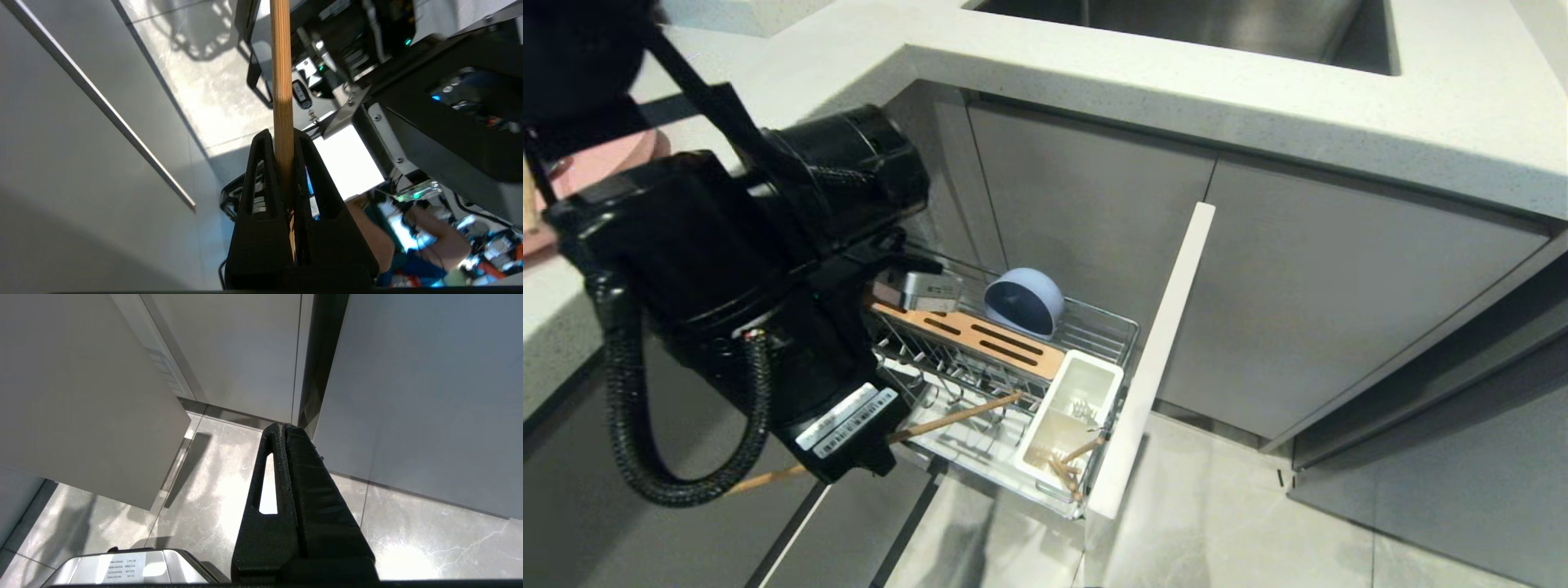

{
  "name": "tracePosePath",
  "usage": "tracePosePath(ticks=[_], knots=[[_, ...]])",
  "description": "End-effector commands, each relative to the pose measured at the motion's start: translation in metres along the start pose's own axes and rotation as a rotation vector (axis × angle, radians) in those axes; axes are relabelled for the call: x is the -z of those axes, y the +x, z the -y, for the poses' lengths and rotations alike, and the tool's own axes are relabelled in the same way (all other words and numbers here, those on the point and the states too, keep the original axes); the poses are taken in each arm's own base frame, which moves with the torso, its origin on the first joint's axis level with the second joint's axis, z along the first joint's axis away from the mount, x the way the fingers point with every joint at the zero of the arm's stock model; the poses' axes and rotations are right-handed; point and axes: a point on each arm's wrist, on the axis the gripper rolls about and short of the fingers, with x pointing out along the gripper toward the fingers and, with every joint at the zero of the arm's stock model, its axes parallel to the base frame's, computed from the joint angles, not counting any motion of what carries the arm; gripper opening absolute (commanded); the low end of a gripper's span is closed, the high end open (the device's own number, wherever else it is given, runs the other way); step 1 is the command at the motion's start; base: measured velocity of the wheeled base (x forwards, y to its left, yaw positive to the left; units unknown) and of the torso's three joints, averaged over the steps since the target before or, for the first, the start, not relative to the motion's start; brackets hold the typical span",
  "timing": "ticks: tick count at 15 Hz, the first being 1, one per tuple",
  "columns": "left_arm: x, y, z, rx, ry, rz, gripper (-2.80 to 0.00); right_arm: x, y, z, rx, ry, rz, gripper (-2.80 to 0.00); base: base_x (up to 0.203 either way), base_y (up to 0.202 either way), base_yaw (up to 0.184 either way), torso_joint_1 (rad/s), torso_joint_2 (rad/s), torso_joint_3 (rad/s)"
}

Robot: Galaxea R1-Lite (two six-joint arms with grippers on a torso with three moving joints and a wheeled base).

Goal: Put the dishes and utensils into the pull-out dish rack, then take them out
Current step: Pick up the chopsticks and place it in the cupboard

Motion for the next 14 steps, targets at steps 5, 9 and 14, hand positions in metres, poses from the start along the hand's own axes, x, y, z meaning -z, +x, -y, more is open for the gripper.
tracePosePath(ticks=[5,9,14], knots=[[-0.028,0.042,0.018,0.004,0.085,-0.142,-2.8,0.0,0.0,0.0,0.0,0.0,0.005,-2.8,0.0,0.0,0.0,0.0,0.0,0.0],[-0.036,0.055,0.02,0.0,0.084,-0.181,-2.8,0.0,0.0,0.0,0.0,0.0,0.005,-2.8,0.0,0.0,0.0,0.0,0.0,0.0],[-0.045,0.07,0.013,-0.041,0.071,-0.222,-2.8,0.0,0.0,0.0,0.0,0.0,0.005,-2.8,0.0,0.0,0.0,0.0,0.0,0.0]])
